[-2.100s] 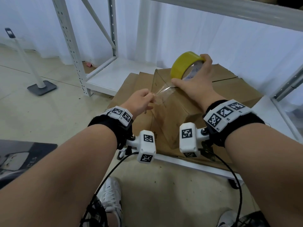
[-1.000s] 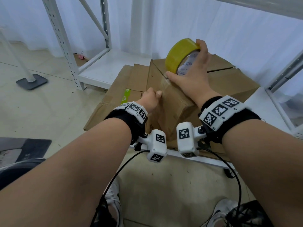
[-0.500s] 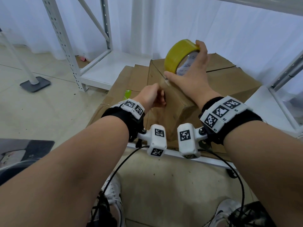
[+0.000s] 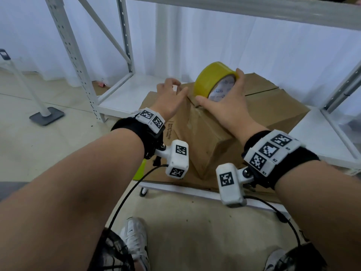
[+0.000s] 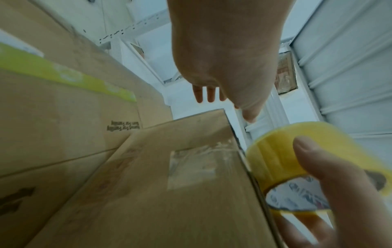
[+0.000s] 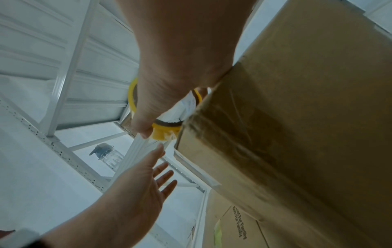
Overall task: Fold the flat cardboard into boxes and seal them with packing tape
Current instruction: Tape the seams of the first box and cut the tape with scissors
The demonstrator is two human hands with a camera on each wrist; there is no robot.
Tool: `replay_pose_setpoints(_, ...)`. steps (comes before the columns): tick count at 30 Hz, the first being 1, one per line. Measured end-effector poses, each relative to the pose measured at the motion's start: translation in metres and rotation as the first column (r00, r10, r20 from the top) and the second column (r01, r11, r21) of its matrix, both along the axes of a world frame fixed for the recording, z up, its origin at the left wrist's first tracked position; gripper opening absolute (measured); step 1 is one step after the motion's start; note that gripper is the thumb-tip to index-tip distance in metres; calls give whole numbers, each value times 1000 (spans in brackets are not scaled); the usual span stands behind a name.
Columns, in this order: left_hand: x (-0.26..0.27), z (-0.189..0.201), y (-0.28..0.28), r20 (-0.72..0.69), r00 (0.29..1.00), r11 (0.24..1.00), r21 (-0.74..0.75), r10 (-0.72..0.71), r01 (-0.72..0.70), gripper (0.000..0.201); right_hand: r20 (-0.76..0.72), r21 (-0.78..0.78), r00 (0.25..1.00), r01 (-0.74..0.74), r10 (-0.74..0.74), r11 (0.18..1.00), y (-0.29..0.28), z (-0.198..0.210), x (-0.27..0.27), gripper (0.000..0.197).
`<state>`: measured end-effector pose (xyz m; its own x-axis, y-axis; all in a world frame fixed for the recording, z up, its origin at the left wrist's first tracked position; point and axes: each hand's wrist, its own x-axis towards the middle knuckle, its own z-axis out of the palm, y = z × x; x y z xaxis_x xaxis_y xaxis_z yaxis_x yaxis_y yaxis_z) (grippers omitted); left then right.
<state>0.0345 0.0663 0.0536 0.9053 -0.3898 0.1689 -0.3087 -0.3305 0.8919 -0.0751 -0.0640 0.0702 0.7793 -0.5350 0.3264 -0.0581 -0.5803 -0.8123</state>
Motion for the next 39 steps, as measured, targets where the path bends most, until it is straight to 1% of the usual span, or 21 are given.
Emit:
replay_pose_setpoints(1,5,3,-1,-20,999,998,52,-27,28,42,-4,8,1000,8,-8,1000,0,0,0,116)
replay_pose_setpoints(3,14,5,-3,-37,994,986,124,-103,107,52,15,19,1000,6,-6,1000,-3,0,1,116)
replay_pose_setpoints(5,16,6,-5,-42,984,975,139,-171,175,53,31,20,999,-7,7,1000,-4,2,-1,120)
replay_pose_setpoints(6,17,6,-8,-52,983,975,131,-176,181,53,26,18,1000,-16,16,1000,-6,3,-3,122)
replay_pose_setpoints(9,16,1,-13,-92,989,986,112,-113,123,52,-16,-4,999,-52,52,999,-9,3,-5,125)
replay_pose_setpoints(11,13,-3,-14,-61,996,985,157,-62,71,51,-48,-12,997,-67,67,998,-11,4,-9,128)
replay_pose_setpoints(14,4,-5,-12,-11,1000,975,220,-7,9,59,-95,-9,991,-92,91,996,-13,5,-15,135)
replay_pose_setpoints(16,-2,-7,-11,-1,1000,961,274,31,-29,60,-112,-25,989,-102,99,994,-15,5,-22,134)
replay_pose_setpoints(19,-15,-8,-8,-21,996,954,289,86,-77,65,-156,-15,985,-84,80,996,-17,7,-35,125)
replay_pose_setpoints(23,-36,-3,-3,-36,991,955,272,132,-117,74,-302,-42,953,6,-18,999,-20,14,-53,129)
replay_pose_setpoints(26,-47,3,-2,-49,992,949,300,120,-100,81,-304,26,952,35,-26,999,-23,14,-62,128)
replay_pose_setpoints(27,-48,5,-1,-59,992,948,308,110,-86,81,-292,53,956,41,-24,998,-24,12,-62,127)
replay_pose_setpoints(29,-48,7,-2,-73,995,950,310,74,-48,75,-259,96,966,43,-17,994,-27,8,-61,125)
replay_pose_setpoints(32,-48,7,-4,-54,998,956,292,40,-23,61,-210,114,978,35,-10,993,-28,2,-56,119)
replay_pose_setpoints(34,-48,7,-5,-38,999,963,268,25,-14,56,-169,117,986,26,-6,993,-26,1,-51,118)
replay_pose_setpoints(36,-47,9,-7,-12,1000,972,234,-13,15,49,-106,144,994,9,7,989,-23,2,-48,120)
replay_pose_setpoints(39,-43,13,-10,33,998,990,135,-49,44,34,0,214,1000,-15,15,977,-22,0,-44,127)
